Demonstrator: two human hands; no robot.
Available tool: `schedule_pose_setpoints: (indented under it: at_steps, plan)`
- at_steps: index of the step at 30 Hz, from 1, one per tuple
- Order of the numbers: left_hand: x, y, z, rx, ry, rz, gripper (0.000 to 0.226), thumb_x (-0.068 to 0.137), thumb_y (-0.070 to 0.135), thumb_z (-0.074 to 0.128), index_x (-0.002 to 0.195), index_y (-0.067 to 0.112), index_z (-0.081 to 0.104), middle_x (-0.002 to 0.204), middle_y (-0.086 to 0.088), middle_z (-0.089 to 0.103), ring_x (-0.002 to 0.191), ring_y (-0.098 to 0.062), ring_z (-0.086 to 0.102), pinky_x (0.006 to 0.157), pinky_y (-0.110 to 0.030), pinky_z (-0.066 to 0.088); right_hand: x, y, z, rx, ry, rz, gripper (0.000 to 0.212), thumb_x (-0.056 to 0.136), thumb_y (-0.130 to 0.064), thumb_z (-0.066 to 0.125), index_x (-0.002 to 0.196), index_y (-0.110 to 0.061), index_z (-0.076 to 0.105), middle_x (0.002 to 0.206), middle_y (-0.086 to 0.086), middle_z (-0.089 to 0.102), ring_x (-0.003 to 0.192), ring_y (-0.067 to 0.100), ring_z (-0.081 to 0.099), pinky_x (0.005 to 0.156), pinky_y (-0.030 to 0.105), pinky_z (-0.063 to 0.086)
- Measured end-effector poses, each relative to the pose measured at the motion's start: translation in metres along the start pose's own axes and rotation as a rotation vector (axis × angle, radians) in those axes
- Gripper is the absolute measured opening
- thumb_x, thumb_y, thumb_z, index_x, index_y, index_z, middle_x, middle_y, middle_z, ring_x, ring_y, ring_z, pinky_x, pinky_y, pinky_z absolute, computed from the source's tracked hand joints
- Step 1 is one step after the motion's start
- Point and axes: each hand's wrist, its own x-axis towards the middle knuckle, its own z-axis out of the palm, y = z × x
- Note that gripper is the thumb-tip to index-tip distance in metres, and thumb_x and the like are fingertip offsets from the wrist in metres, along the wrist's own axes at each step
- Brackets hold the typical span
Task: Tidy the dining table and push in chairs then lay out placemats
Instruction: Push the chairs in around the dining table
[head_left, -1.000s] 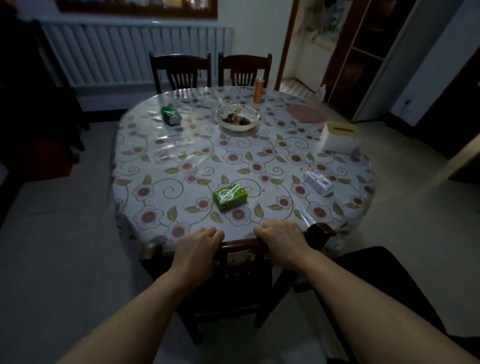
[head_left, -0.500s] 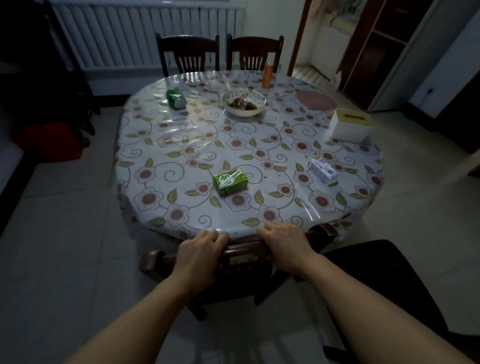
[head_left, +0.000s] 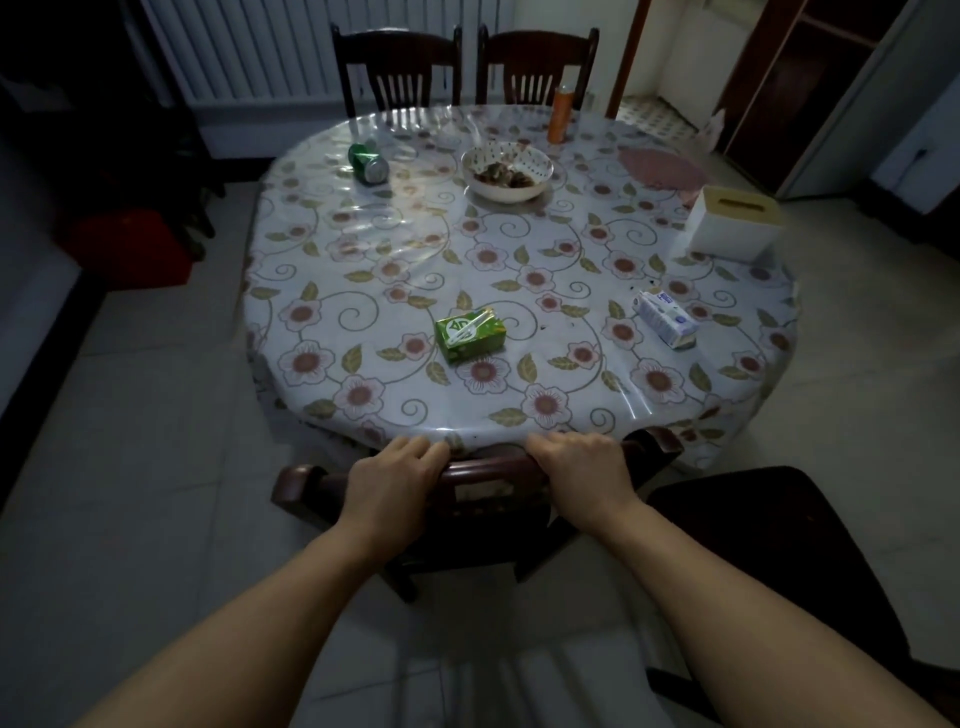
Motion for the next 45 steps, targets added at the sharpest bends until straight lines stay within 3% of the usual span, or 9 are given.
schedule_pose_setpoints:
  at_steps: [9,14,23,27,29,31,34,39,45]
  plan:
    - [0.039,-0.023,-0.012,0.031,0.117,-0.013,0.038,0.049,0.023,0.08,0.075,0.016,0.054,0.068,0.001,0.055,0.062,-0.022,0.055,0.042,-0.024,0.023,0.047,0.019,-0.004,-0.015,0.08,-0.047,0.035,0.042,-0.004,0.079,0.067,-0.015,0.057,0.05,0.0,0.054,0.04,0.023,0.055,0.042,0.019,0.027]
    - [0.045,-0.016,0.009,0.018,0.103,-0.016,0.039,0.051,0.015,0.078,0.076,0.018,0.048,0.069,0.001,0.054,0.062,-0.023,0.053,0.04,-0.025,0.026,0.047,0.027,0.011,-0.039,0.071,-0.057,0.033,0.044,-0.009,0.081,0.069,-0.017,0.06,0.056,-0.002,0.059,0.046,0.022,0.059,0.043,0.02,0.037]
    - [0.066,-0.017,0.013,0.014,0.108,0.004,0.041,0.051,0.018,0.081,0.077,0.019,0.049,0.069,0.001,0.054,0.061,-0.02,0.051,0.042,-0.024,0.02,0.062,0.041,0.016,-0.066,0.06,-0.023,0.032,0.046,-0.008,0.08,0.069,-0.017,0.06,0.052,-0.001,0.055,0.043,0.022,0.056,0.044,0.021,0.035]
    - [0.067,-0.017,0.013,0.039,0.058,0.006,0.046,0.05,0.019,0.084,0.08,0.018,0.05,0.07,-0.001,0.053,0.061,-0.021,0.052,0.037,-0.022,0.025,0.062,0.033,0.015,-0.092,0.015,0.043,0.038,0.04,-0.004,0.084,0.068,-0.016,0.059,0.052,0.0,0.056,0.043,0.022,0.055,0.043,0.023,0.037]
    - [0.067,-0.015,0.012,0.042,0.008,-0.023,0.041,0.058,0.019,0.081,0.085,0.017,0.05,0.076,-0.002,0.053,0.066,-0.022,0.053,0.038,-0.026,0.03,0.06,0.029,0.01,-0.063,-0.016,0.072,0.038,0.051,-0.002,0.081,0.081,-0.013,0.061,0.066,0.005,0.06,0.058,0.025,0.059,0.051,0.03,0.044]
    - [0.068,-0.012,0.006,0.054,-0.041,-0.081,0.032,0.074,0.02,0.071,0.097,0.018,0.05,0.09,-0.003,0.054,0.081,-0.022,0.053,0.048,-0.03,0.035,0.056,0.029,0.003,-0.012,-0.09,0.095,0.041,0.074,-0.008,0.069,0.112,-0.012,0.053,0.101,0.011,0.059,0.093,0.029,0.057,0.079,0.038,0.045]
    - [0.072,-0.004,-0.008,0.041,-0.114,-0.095,0.037,0.083,0.033,0.061,0.114,0.021,0.046,0.111,-0.002,0.053,0.1,-0.021,0.051,0.067,-0.031,0.039,0.044,0.032,-0.012,0.028,-0.26,0.142,0.066,0.083,-0.025,0.063,0.138,-0.014,0.029,0.142,0.014,0.032,0.132,0.031,0.03,0.111,0.039,0.022]
    - [0.081,0.025,-0.027,-0.061,-0.126,-0.022,0.06,0.079,0.05,0.061,0.129,0.022,0.04,0.13,-0.001,0.047,0.119,-0.023,0.044,0.099,-0.039,0.035,0.007,0.036,-0.04,0.087,-0.278,0.243,0.088,0.077,-0.037,0.07,0.145,-0.017,0.018,0.151,0.01,0.017,0.142,0.028,0.012,0.117,0.039,0.011]
    - [0.086,0.098,-0.044,-0.061,-0.076,0.134,0.048,0.085,0.044,0.055,0.126,0.022,0.042,0.128,-0.003,0.048,0.118,-0.024,0.044,0.099,-0.039,0.032,-0.051,0.059,-0.069,0.108,-0.317,0.337,0.087,0.084,-0.038,0.064,0.149,-0.019,0.01,0.157,0.008,0.005,0.145,0.027,0.001,0.118,0.038,0.003]
